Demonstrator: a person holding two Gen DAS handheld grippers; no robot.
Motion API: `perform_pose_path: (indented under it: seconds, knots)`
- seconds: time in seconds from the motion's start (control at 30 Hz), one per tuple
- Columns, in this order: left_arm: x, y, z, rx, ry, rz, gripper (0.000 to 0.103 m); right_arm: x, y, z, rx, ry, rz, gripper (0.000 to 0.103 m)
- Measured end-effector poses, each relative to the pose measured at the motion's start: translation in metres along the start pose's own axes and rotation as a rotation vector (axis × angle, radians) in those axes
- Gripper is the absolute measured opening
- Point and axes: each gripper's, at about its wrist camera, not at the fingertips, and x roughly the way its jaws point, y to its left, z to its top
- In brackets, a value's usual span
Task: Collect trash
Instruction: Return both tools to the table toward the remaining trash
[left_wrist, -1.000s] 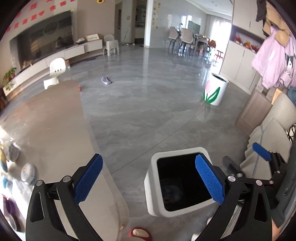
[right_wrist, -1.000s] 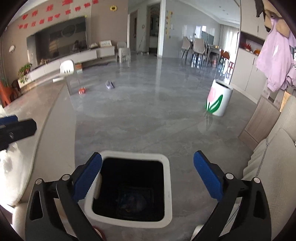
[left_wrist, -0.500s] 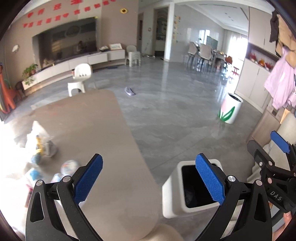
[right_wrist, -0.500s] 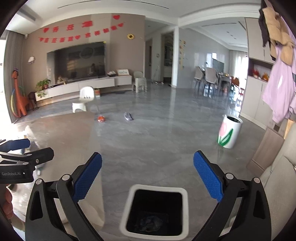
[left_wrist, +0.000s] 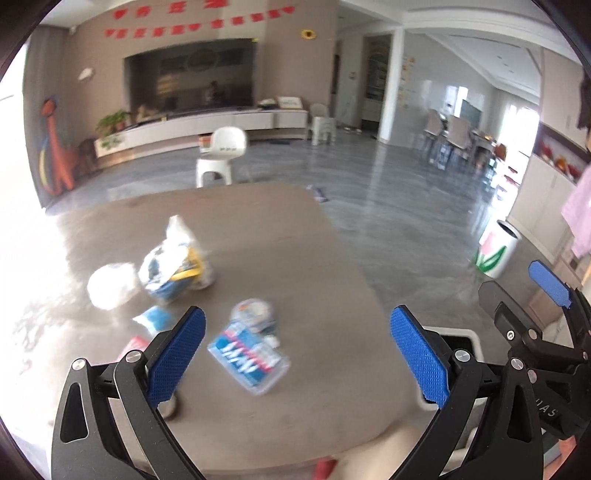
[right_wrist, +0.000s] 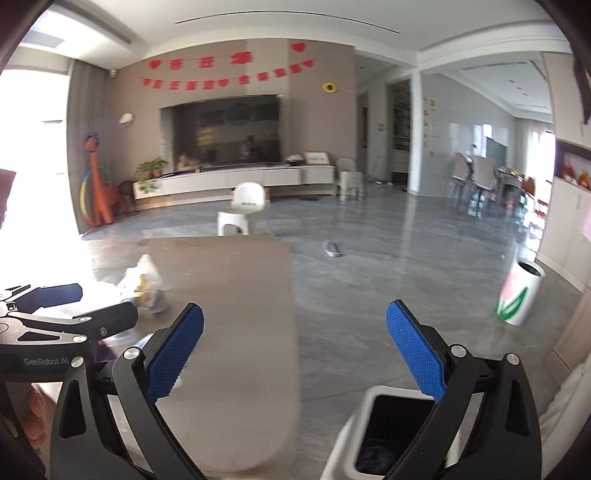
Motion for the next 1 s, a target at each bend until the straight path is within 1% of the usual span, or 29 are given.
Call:
perform_pose_path:
  seconds: [0.13,0.43,0.6,0.77,0.93,1.0]
  knots:
    - [-0.005,0.037,-0.014,-0.017,0.001,0.083,0.098,0.008,0.036,0.004,-0.042,0.004,0.051,0.098]
    - [-0.006,0.115,-0.037,-0.064,0.014,0.179,0.098,0.028,0.113,0.005,-0.117,0.019,0.135,0.098]
    - [0.001,0.153,-0.048,-0.093,0.043,0.202,0.098,0.048,0.152,-0.006,-0.144,0.055,0.164,0.098]
    - [0.013,0.182,-0.063,-0.091,0.075,0.217,0.098,0.064,0.170,-0.016,-0.147,0.086,0.179,0.098]
    - [0.030,0.197,-0.077,-0.063,0.108,0.255,0.098,0.076,0.186,-0.025,-0.161,0.111,0.182,0.098]
    - [0.038,0.199,-0.081,-0.051,0.127,0.260,0.098,0.079,0.192,-0.026,-0.170,0.115,0.181,0.098]
